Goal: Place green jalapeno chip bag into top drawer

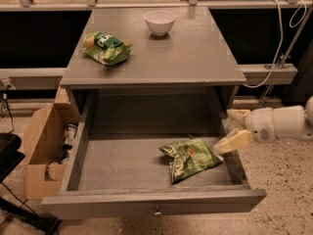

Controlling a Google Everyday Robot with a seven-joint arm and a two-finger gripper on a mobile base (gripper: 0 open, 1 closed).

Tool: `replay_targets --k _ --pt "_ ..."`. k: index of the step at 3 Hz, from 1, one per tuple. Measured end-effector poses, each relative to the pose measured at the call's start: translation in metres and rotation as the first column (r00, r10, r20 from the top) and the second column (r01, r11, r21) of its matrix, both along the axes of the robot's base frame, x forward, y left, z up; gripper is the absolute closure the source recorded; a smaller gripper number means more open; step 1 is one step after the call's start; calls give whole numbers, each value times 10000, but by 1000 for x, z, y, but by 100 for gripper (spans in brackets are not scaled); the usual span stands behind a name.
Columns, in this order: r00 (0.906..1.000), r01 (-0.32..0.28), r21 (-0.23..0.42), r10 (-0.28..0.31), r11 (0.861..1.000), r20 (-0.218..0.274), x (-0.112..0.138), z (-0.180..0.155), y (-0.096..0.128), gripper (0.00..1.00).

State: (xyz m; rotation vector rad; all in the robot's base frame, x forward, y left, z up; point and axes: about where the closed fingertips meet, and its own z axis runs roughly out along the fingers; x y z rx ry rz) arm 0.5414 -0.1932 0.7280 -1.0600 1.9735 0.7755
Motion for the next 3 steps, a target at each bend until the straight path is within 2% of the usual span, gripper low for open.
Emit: replay_targets --k 1,2,3 --pt "9789 -1022 -1422 1249 9846 1615 -3 82 -64 0" --pt "9748 -1267 -2820 1719 9510 1419 -16 130 -106 0" --pt "9861 -428 -3718 990 9273 1336 -55 198 -123 0"
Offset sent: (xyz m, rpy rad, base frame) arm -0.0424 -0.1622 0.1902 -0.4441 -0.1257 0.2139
